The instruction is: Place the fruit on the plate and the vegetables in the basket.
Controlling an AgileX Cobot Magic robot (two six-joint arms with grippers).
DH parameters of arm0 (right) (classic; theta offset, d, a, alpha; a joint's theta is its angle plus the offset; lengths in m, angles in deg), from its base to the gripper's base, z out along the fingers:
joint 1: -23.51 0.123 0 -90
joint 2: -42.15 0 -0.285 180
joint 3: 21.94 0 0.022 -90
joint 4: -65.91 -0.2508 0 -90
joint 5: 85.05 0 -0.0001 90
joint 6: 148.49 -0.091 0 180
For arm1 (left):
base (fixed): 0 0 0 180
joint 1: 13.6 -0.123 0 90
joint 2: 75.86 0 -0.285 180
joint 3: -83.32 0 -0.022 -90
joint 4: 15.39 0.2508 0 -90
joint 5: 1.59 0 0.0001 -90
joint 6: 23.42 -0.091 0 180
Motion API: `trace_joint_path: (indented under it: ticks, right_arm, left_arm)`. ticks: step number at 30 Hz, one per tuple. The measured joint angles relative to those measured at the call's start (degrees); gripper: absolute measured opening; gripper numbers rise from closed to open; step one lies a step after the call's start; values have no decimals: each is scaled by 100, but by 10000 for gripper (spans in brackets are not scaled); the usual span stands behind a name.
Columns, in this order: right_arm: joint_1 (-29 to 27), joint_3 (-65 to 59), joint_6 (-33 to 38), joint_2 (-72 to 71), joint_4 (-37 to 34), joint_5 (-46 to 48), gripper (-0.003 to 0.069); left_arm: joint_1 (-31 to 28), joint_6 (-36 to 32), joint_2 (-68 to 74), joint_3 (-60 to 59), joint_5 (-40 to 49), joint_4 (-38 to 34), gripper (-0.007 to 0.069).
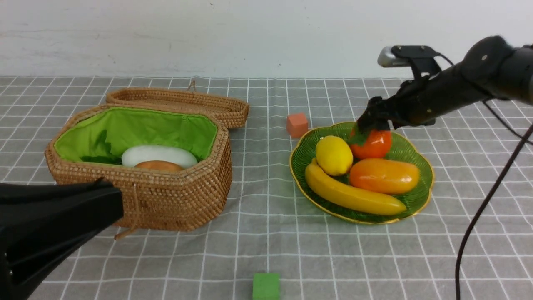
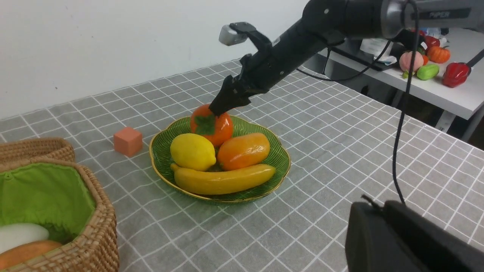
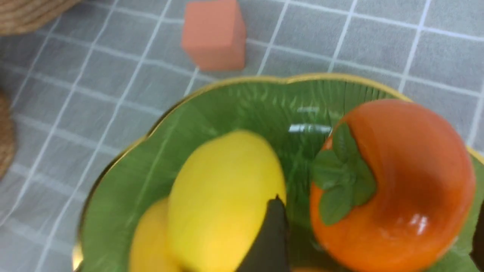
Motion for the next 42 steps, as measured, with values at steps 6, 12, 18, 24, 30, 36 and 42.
trace_joint_path:
  ticks: [6, 12, 18, 24, 30, 36, 42]
  right_arm:
    - [-64, -36, -857, -1283, 899, 1882, 348]
    - [-85, -1313, -1318, -2847, 1321, 2735, 10]
    - [-110, -3688, -1975, -5238, 1373, 2753, -13]
    - [-110, -4974, -2388, -6913, 1384, 2621, -7]
    - [-110, -6263, -3171, -9224, 1686, 2052, -7]
    - [-110, -7173, -3675, -10705, 1965, 662, 5]
    - [-110, -7654, -3729, -11108, 2030, -269, 14]
  left_arm:
    - [0, 191, -51, -29, 195, 216, 22]
    - [0, 547, -825, -941, 151, 359, -13]
    - [0, 688, -1607, -2187, -1169, 391, -13]
    - [0, 687, -1637, -2367, -1302, 391, -13]
    - [0, 687, -1637, -2380, -1297, 391, -13]
    - [0, 698, -1637, -2380, -1252, 391, -13]
    - [0, 701, -1637, -2380, -1242, 391, -13]
